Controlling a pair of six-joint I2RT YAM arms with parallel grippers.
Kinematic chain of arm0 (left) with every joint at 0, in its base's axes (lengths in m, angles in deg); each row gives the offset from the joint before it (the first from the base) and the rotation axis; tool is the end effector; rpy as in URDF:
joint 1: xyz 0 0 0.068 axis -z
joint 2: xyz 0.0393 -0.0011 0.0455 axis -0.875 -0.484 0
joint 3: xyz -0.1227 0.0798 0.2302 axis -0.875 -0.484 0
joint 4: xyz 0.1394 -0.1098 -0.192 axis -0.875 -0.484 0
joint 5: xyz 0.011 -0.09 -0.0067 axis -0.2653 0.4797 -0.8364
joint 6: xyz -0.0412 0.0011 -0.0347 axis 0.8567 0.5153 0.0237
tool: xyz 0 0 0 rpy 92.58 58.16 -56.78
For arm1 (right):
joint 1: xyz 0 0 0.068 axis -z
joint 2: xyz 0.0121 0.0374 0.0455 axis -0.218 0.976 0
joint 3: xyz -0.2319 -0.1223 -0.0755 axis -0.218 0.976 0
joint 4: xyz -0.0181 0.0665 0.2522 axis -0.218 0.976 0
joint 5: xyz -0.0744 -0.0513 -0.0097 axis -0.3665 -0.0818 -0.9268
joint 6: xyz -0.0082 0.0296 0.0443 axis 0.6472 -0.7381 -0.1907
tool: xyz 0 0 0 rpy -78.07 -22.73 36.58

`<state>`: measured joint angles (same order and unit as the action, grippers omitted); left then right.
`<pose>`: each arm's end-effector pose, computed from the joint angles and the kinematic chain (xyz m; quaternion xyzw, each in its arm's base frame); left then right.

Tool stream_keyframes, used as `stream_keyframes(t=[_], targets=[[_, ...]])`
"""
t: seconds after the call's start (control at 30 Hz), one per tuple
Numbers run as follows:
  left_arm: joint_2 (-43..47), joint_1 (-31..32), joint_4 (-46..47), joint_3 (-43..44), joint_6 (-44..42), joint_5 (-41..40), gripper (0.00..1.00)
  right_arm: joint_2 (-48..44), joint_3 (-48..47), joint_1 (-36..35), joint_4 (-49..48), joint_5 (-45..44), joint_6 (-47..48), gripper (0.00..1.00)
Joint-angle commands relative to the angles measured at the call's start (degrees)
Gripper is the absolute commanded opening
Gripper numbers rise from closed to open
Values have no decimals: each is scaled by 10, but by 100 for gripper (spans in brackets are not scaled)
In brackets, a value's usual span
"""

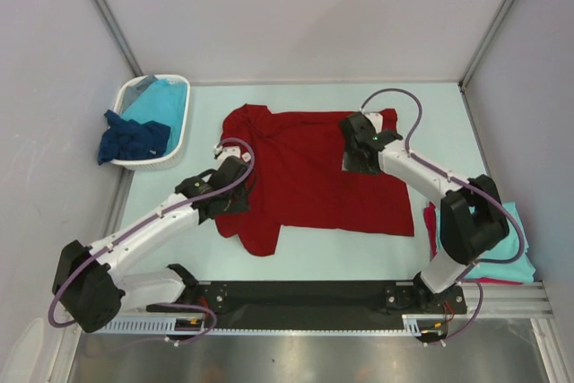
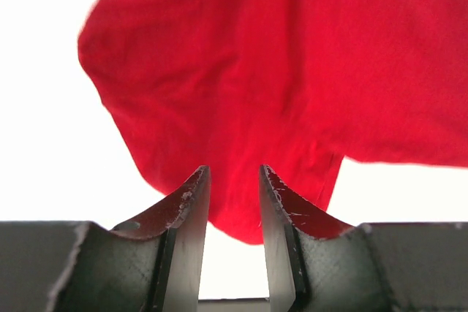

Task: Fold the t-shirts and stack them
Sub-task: Flatten out the tshirt

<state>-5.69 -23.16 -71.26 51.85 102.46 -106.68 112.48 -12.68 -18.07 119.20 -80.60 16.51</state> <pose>0.1827 -0.1274 0.2488 -0.0416 0.9488 -0.0376 0.3108 0.3057 0.1664 0.2425 0.0492 0.9517 -0.0263 0.3020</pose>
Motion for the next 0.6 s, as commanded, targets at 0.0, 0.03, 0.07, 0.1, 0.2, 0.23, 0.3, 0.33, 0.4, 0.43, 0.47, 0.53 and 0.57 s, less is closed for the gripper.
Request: stream_keyframes(t=[0.0,0.03,0.07,0.1,0.2,0.23,0.3,0.33,0.4,0.43,0.47,0.53,0.57], targets=[[15,48,-22,-14,34,-13,38,-48,65,0,2,-23,-29,58],[14,56,-25,-13,40,-14,38,-61,75,0,2,-16,-33,58],[10,62,-28,-14,49,-14,38,-67,84,-1,4,-14,-38,57],[-5,68,-31,-15,53,-13,38,-73,95,-1,4,-13,-49,58],[-28,73,-47,-17,72,-3,37,-109,136,-1,4,-4,-66,57],[-29,75,-48,-21,77,3,37,-116,153,-2,5,-5,-68,57],[-26,77,-43,-32,90,8,38,-135,164,-2,10,-6,-71,58],[-24,79,-39,-38,92,10,38,-140,171,-3,12,-7,-72,58],[-26,83,-32,-51,100,17,38,-154,186,-3,19,-6,-73,58],[-30,86,-30,-58,106,19,38,-160,191,-5,21,-7,-75,58],[-32,89,-29,-61,109,21,38,-166,199,-5,27,-6,-77,58],[-37,99,-29,-66,119,23,38,-185,209,-6,32,-1,-82,58],[-37,103,-29,-67,122,25,38,-189,217,-12,37,-1,-85,58]])
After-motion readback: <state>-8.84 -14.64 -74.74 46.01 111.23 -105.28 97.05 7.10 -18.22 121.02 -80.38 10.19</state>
